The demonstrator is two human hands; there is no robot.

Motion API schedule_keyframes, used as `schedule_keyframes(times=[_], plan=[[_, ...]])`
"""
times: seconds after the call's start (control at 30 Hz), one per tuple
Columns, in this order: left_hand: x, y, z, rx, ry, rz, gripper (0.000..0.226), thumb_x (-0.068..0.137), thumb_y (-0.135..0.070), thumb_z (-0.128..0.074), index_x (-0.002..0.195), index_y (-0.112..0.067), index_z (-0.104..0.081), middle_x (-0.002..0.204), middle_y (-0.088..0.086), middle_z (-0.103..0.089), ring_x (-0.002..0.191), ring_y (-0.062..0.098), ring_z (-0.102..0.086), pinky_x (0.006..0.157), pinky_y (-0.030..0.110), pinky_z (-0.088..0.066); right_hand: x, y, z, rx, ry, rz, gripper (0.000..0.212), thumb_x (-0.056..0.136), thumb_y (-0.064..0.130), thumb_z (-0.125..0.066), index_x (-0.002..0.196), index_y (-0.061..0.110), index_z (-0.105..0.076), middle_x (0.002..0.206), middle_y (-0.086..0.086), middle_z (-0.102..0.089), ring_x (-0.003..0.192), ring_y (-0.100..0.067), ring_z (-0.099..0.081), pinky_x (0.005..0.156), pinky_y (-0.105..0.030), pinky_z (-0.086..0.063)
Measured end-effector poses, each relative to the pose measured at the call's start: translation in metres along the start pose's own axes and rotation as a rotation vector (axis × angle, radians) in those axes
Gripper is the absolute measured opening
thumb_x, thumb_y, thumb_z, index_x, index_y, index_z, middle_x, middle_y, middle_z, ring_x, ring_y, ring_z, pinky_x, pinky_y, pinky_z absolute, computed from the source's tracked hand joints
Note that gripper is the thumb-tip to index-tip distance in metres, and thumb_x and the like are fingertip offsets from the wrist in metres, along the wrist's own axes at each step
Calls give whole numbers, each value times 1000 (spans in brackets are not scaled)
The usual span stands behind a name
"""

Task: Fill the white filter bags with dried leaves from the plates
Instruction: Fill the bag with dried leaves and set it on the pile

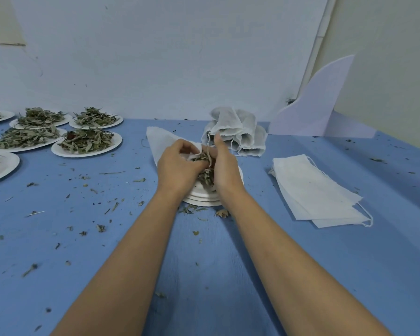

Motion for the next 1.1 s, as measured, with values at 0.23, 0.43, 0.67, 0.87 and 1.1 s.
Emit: schedule_keyframes(times=[0.23,0.43,0.67,0.87,1.1], plan=[[-2,5,8,24,-130,-4,27,74,-16,-75,71,-27,-50,73,-16,-54,71,2,-51,58,7,-37,-3,3,-4,-96,-23,22,38,98,39,-36,78,25,-65,94,-1,-69,95,-19,-63,92,-36,-46],[-3,5,9,19,-159,-10,28,76,-15,-72,69,-27,-48,72,-16,-54,71,8,-53,55,7,-37,-3,12,-3,-238,-2,88,40,98,25,-36,96,-3,-65,91,-13,-67,80,-23,-53,69,-34,-36],[-1,6,10,-37,-112,-23,30,76,-13,-74,70,-26,-49,74,-13,-57,76,12,-56,63,12,-41,-1,14,11,-413,-76,252,36,93,9,-53,127,16,-60,130,1,-61,120,-12,-54,99,-21,-39],[-2,2,7,-109,49,-7,30,72,-2,-74,68,-23,-53,67,3,-61,62,18,-57,63,29,-48,2,24,24,-361,-130,331,28,92,8,-56,117,12,-68,115,0,-69,104,-6,-62,89,-13,-44],[-2,1,4,-149,117,7,31,71,2,-75,68,-20,-54,70,4,-62,62,23,-55,64,35,-48,2,27,27,-416,-139,418,24,87,2,-56,100,10,-74,94,0,-73,84,-8,-64,76,-15,-48]])
Point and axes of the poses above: each hand's wrist, its own x-axis towards the middle knuckle, its own z-axis out of the back of the hand, y = z × x, the point moved 7 cm from there along x, towards the middle knuckle
